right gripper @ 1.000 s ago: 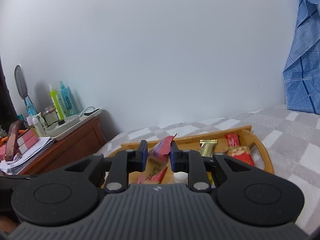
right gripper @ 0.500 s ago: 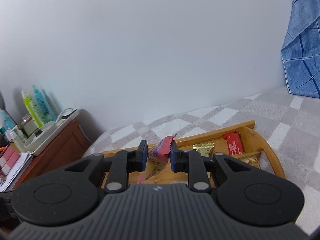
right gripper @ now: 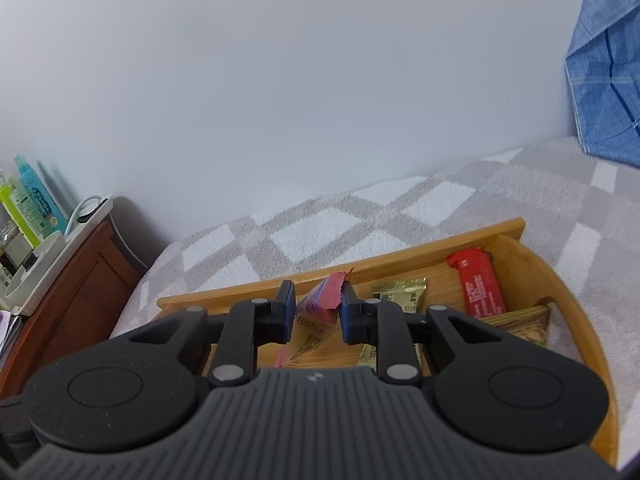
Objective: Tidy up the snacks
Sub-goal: 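Lower the red bar and pink-edged cake into the tray with both tools, then open both tools to release the red bar and pink-edged cake onto the tray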
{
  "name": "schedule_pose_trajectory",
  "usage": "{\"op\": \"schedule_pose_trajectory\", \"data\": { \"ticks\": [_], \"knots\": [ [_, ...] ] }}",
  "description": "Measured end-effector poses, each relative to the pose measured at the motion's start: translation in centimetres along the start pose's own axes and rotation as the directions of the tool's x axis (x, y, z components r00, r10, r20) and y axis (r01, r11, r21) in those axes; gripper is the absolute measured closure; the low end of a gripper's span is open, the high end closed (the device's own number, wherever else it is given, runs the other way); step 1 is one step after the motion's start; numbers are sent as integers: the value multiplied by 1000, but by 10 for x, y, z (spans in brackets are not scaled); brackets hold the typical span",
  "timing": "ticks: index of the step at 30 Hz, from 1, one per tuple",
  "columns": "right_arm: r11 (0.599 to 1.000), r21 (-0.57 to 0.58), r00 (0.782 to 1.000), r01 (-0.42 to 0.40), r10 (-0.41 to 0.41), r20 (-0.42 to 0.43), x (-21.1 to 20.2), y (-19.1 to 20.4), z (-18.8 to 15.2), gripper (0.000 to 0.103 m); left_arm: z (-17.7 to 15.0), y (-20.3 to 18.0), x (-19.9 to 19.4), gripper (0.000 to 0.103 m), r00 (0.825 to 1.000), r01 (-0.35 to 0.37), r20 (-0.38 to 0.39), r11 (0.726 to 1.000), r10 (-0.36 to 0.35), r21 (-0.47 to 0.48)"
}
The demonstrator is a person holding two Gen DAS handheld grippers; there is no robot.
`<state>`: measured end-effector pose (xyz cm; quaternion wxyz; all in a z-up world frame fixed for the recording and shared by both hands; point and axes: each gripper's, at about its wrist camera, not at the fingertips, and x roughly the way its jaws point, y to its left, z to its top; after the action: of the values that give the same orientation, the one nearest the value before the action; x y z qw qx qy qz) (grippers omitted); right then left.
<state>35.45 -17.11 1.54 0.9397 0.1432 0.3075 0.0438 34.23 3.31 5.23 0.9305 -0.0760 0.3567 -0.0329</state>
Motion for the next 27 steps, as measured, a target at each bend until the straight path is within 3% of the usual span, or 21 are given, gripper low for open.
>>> {"op": "schedule_pose_trajectory", "data": {
  "ticks": [27],
  "knots": [
    [999, 27, 997, -20, 22, -78, 26, -10, -11, 76, -11, -7, 25, 80, 999, -26, -31, 998, 28, 49]
  ]
}}
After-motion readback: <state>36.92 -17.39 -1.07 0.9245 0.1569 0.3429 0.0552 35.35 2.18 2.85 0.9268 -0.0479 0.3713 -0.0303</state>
